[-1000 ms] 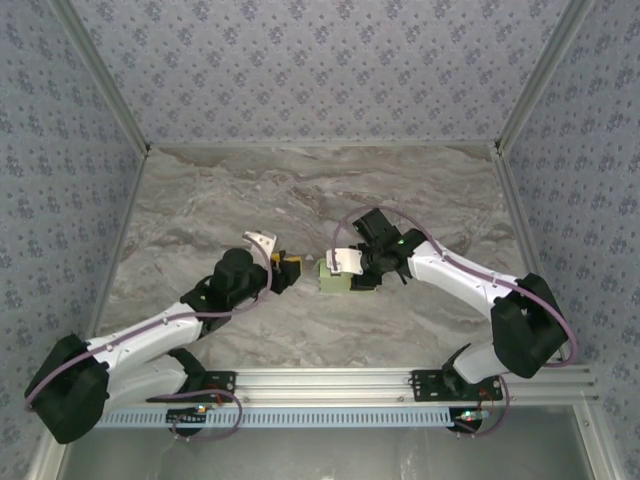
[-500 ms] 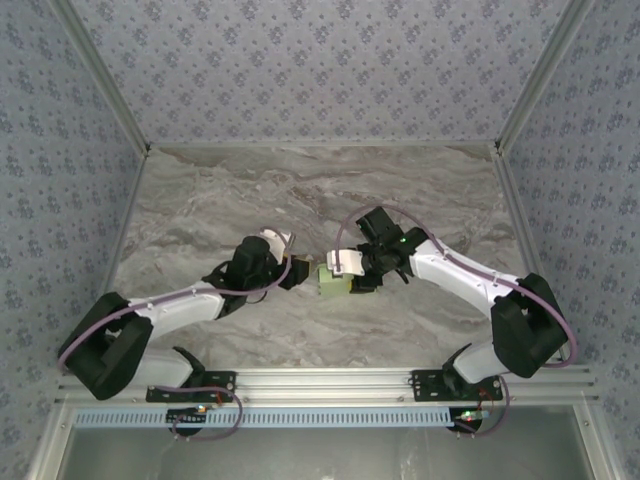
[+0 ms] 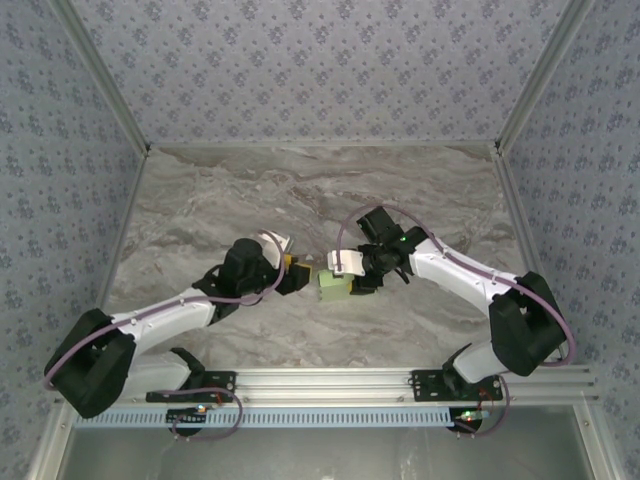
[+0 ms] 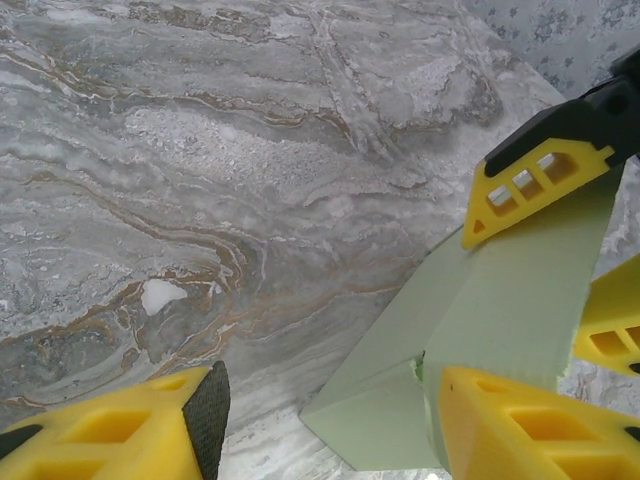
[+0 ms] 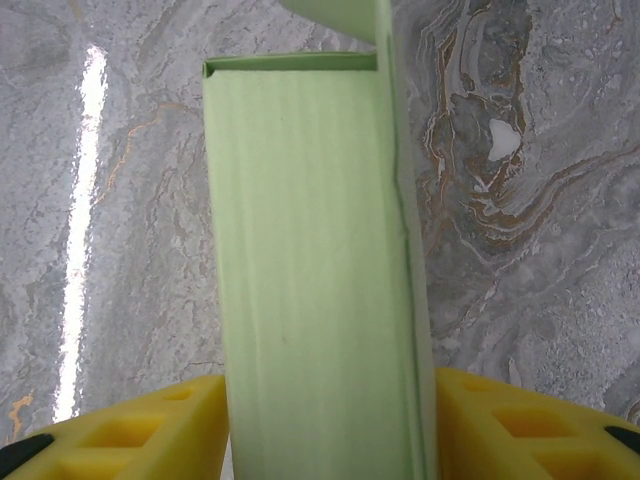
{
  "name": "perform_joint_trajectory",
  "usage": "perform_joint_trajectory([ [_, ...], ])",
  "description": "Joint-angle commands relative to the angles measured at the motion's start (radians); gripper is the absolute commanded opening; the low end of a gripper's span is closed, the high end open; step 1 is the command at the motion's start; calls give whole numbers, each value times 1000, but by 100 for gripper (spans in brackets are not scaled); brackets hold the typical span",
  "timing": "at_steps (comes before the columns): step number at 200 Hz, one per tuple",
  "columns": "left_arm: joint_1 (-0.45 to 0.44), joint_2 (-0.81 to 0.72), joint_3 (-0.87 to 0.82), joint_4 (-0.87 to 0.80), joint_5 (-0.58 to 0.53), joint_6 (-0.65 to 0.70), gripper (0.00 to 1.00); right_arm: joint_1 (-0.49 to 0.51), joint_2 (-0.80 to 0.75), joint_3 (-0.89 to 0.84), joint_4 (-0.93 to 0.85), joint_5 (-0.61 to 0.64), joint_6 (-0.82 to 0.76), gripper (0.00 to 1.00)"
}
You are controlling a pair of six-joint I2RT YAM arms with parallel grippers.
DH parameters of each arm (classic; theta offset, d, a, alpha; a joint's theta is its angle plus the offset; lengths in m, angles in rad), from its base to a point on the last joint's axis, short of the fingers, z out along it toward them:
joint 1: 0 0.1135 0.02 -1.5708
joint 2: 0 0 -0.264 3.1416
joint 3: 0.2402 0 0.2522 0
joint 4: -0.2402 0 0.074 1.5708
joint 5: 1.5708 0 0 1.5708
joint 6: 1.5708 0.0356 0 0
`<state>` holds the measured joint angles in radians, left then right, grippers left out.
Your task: Fold the paper box
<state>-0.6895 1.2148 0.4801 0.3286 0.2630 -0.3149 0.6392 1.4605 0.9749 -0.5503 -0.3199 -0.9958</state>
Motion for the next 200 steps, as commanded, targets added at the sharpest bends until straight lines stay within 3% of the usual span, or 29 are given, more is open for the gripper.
perform_joint_trajectory([
  [1, -5, 41, 13, 12, 28, 16, 58, 2, 13, 18, -39, -25, -27, 56],
  [34, -5, 70, 25, 46, 74, -12, 58, 2, 15, 21, -38, -22, -24, 56],
  [105, -4, 49, 15, 61, 76, -31, 62, -4, 34, 48, -41, -30, 23, 69],
  [200, -4, 114, 27, 132, 85, -120, 62, 3, 41, 44, 37, 32, 87, 60],
])
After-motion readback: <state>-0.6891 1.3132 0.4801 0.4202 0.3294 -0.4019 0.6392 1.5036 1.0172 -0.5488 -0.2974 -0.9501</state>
